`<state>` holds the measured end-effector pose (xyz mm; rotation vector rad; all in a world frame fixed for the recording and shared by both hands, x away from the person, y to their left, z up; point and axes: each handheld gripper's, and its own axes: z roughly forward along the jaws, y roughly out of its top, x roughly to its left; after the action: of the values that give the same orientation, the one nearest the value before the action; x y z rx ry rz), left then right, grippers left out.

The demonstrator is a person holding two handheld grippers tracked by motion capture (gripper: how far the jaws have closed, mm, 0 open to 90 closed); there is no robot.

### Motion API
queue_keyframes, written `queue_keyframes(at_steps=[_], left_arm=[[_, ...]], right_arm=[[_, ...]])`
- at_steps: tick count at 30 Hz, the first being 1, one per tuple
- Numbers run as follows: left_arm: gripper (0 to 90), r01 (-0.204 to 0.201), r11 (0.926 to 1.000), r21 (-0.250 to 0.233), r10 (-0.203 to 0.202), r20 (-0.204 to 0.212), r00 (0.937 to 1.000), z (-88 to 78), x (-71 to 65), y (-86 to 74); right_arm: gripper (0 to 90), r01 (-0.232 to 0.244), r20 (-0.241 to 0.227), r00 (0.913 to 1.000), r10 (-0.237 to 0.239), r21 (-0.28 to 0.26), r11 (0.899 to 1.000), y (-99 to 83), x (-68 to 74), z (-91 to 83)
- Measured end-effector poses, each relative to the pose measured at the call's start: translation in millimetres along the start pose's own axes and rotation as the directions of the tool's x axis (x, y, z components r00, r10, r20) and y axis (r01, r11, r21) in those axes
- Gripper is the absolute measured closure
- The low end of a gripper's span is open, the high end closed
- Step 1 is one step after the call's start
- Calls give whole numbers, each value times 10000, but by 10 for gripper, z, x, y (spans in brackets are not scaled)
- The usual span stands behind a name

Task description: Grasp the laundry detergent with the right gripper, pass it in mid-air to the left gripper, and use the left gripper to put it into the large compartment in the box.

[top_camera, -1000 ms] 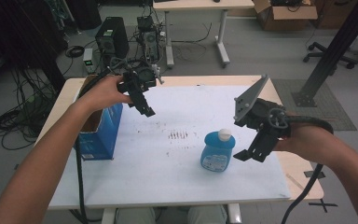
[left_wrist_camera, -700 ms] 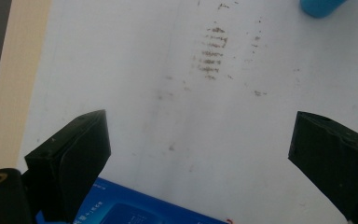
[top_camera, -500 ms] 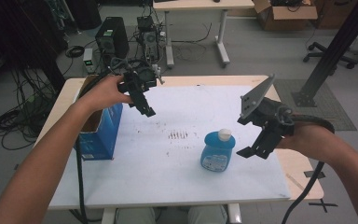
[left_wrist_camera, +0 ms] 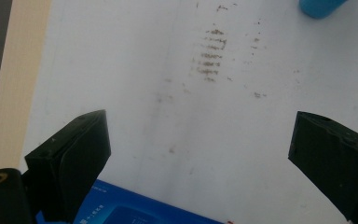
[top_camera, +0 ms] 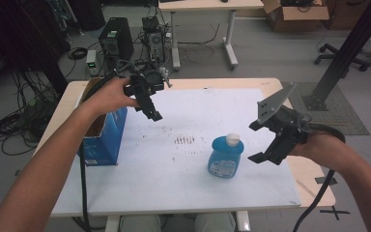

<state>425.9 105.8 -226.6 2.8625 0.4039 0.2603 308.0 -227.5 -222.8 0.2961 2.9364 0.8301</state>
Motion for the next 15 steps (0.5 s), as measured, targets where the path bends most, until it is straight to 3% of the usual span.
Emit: queue_keyframes(at_steps=[15], left_arm=[[59,-27,10000,18,27,15,10000,15,-1,10]], right_arm=[[67,-460,194,9987,470,-512,9976,-211,-67,138]])
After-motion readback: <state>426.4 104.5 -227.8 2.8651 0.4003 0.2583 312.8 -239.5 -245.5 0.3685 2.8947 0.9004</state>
